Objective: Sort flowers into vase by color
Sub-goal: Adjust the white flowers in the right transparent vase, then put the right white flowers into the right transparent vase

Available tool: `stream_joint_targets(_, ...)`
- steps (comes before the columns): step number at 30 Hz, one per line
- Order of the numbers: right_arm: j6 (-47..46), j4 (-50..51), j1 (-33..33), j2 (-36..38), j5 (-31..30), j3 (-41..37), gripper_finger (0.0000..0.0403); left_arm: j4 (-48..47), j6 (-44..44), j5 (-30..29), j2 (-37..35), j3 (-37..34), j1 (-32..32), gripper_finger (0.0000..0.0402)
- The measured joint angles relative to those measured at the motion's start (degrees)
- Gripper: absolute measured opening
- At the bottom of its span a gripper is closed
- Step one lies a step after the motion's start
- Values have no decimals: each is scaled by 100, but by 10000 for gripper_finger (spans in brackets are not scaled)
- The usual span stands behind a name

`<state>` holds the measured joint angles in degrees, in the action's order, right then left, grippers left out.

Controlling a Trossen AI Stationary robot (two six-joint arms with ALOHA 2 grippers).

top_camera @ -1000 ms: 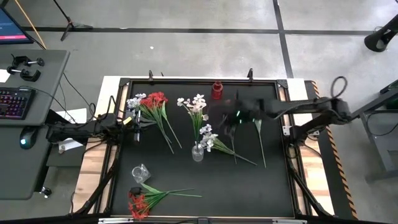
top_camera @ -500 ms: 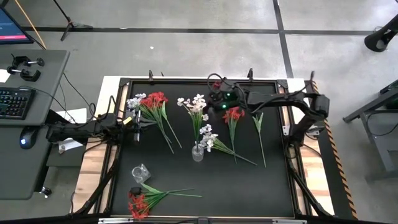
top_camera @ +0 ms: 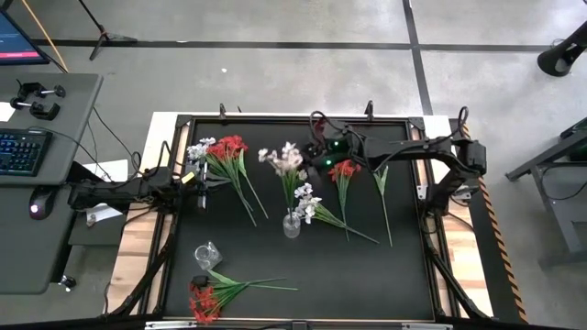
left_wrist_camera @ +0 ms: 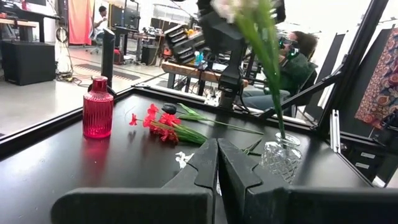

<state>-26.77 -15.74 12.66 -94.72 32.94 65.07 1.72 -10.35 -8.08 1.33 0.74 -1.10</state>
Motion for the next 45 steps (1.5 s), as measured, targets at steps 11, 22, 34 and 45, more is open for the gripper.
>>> stream_joint_targets(11,-122,104,-599,39,-36,138,0,0,0,0,-1,0,-1,0)
stream_joint_targets(22,1505,4062,223,1699,-1874,134,0,2,0,2,-1,1,0,0)
stream_joint_targets(34,-684,4635,-1893,3294,-2239,-1766,5,0,0,0,1,-1,-2,0)
stream_joint_targets(45,551,4594,-2196,1665,-2969,-1135,218,0,0,2,-1,-1,0,0)
